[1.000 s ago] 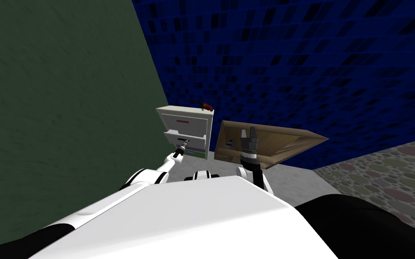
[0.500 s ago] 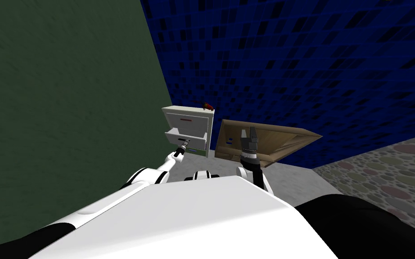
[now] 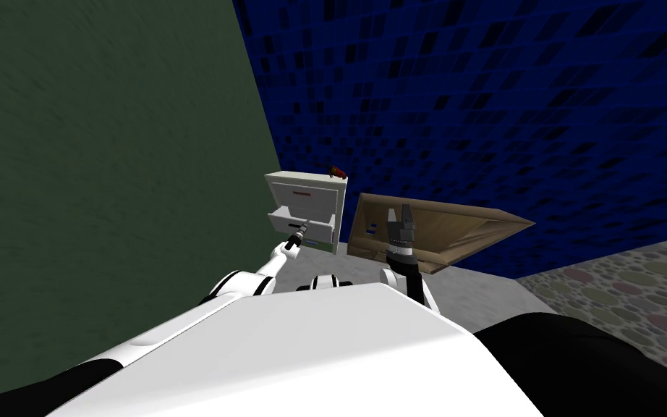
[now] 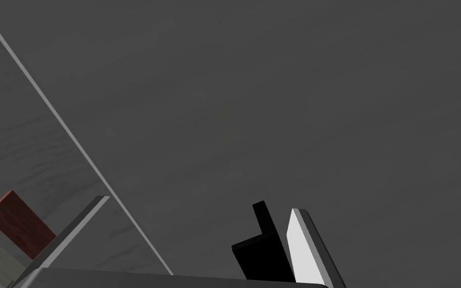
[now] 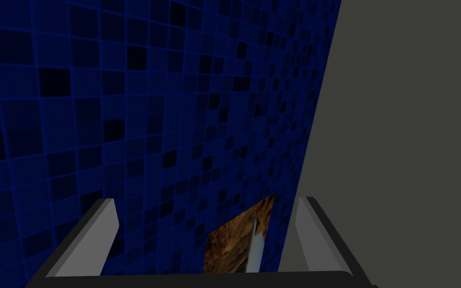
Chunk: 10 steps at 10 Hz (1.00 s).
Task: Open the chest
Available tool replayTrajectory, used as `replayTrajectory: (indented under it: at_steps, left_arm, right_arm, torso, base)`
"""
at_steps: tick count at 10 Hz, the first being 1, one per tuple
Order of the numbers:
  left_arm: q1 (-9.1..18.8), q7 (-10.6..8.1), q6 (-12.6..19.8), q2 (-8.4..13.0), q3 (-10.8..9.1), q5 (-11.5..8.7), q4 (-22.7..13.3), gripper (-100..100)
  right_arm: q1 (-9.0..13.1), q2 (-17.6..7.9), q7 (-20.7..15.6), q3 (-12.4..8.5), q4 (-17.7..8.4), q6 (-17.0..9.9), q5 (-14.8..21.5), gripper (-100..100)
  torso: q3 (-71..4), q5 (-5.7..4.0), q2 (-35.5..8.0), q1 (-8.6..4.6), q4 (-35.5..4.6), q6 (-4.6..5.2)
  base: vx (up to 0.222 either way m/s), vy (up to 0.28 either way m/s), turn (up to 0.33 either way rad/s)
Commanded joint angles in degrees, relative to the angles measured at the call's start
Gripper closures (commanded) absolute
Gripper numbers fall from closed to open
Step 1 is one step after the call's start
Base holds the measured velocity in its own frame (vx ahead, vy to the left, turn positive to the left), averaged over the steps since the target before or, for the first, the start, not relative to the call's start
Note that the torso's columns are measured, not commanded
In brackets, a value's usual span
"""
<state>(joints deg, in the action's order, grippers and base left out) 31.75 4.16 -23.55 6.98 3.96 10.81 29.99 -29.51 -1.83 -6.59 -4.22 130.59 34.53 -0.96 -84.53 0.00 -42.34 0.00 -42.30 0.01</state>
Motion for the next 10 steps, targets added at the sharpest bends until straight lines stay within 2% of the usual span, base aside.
replayTrajectory:
  at_steps: [1,4,6,7,8,9,10]
  left_arm:
    - [0.36,-0.52,2.63,-1.51,-0.33,1.75,1.81,-100]
    - [0.36,-0.52,2.63,-1.51,-0.33,1.75,2.37,-100]
    - [0.41,-1.34,6.0,-3.36,-0.56,4.18,5.74,-100]
    - [0.41,-1.34,6.0,-3.36,-0.56,4.18,5.74,-100]
    - [0.44,-1.75,7.68,-4.29,-0.67,5.39,7.42,-100]
    - [0.44,-1.75,7.68,-4.29,-0.67,5.39,7.42,-100]
    - [0.47,-2.17,9.36,-5.21,-0.79,6.61,9.11,-100]
  right_arm:
    - [0.0,0.0,0.0,0.0,0.0,0.0,0.0,0]
    - [0.0,0.0,0.0,0.0,0.0,0.0,0.0,0]
    - [0.0,0.0,0.0,0.0,0.0,0.0,0.0,0]
    - [0.0,0.0,0.0,0.0,0.0,0.0,0.0,0]
    - [0.0,0.0,0.0,0.0,0.0,0.0,0.0,0]
    - [0.0,0.0,0.0,0.0,0.0,0.0,0.0,0]
    - [0.0,0.0,0.0,0.0,0.0,0.0,0.0,0]
  torso:
    - [0.0,-0.02,0.0,-0.03,-0.1,0.07]
    - [0.08,-0.04,-0.14,-0.11,-0.14,0.06]
    - [0.15,-0.06,-0.27,-0.1,-0.25,0.08]
    - [0.17,-0.09,-0.28,-0.08,-0.38,0.04]
    - [0.23,-0.14,-0.37,-0.16,-0.43,-0.02]
    - [0.27,-0.17,-0.44,-0.12,-0.54,-0.09]
    - [0.36,-0.17,-0.58,-0.11,-0.61,-0.07]
  base:
    - [0.01,0.012,0.046]
    - [-0.004,0.004,-0.003]
    - [-0.007,0.034,0.094]
    - [0.009,0.014,0.045]
    - [0.013,0.017,0.058]
    - [-0.005,0.011,0.012]
    - [0.002,0.036,0.073]
